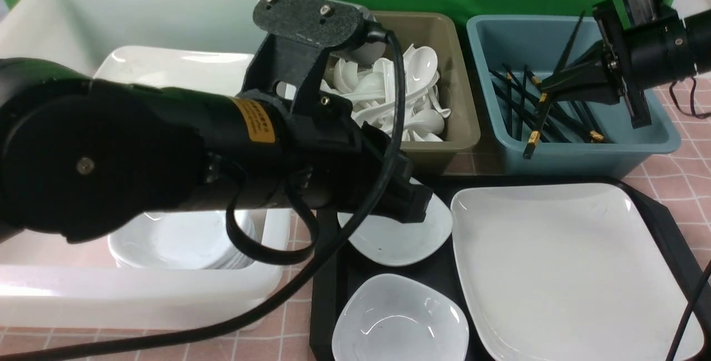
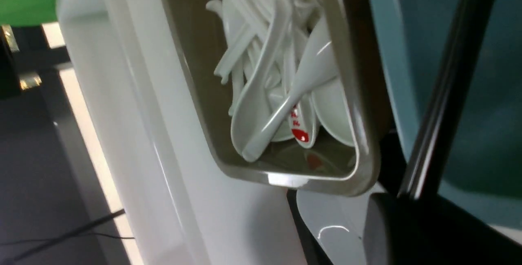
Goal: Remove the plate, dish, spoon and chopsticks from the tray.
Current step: Use the right arm to put the chopsticks into the small storage box on the right
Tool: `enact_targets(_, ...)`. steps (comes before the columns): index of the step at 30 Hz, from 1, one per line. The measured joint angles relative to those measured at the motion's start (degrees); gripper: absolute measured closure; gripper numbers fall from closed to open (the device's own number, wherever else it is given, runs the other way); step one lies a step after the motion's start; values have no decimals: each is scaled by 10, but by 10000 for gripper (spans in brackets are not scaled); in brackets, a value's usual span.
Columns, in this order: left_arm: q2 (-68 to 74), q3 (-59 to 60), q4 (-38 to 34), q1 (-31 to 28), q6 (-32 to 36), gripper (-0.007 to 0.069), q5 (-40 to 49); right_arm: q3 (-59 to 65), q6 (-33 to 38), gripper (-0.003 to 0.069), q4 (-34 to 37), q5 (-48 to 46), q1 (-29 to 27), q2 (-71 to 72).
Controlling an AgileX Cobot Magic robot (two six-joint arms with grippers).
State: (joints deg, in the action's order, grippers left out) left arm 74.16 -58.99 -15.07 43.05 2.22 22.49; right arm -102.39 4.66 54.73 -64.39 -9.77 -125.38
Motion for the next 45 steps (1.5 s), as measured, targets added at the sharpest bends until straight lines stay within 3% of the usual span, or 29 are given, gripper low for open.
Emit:
enact_targets(7, 20, -17, -19, 0, 8, 627, -91, 0, -32, 561, 30, 0, -9, -25)
enact_targets(16, 87, -125, 1, 0, 18, 627, -15, 0, -47, 561, 44, 0, -9, -49)
enact_targets(23, 89, -132, 2, 0, 20, 627, 3, -3, -58, 542, 44, 6, -9, -49)
enact_targets(32, 89, -132, 5, 0, 21, 627, 25, -6, -69, 515, 44, 82, -14, -49)
enact_targets(34, 89, -132, 5, 0, 21, 627, 26, -6, -73, 501, 44, 88, -14, -49)
enact_targets(42, 89, -132, 14, 0, 21, 627, 33, -6, -77, 281, 44, 123, -14, -49)
enact_targets(45, 89, -132, 14, 0, 21, 627, 33, -6, -77, 263, 44, 125, -14, -49)
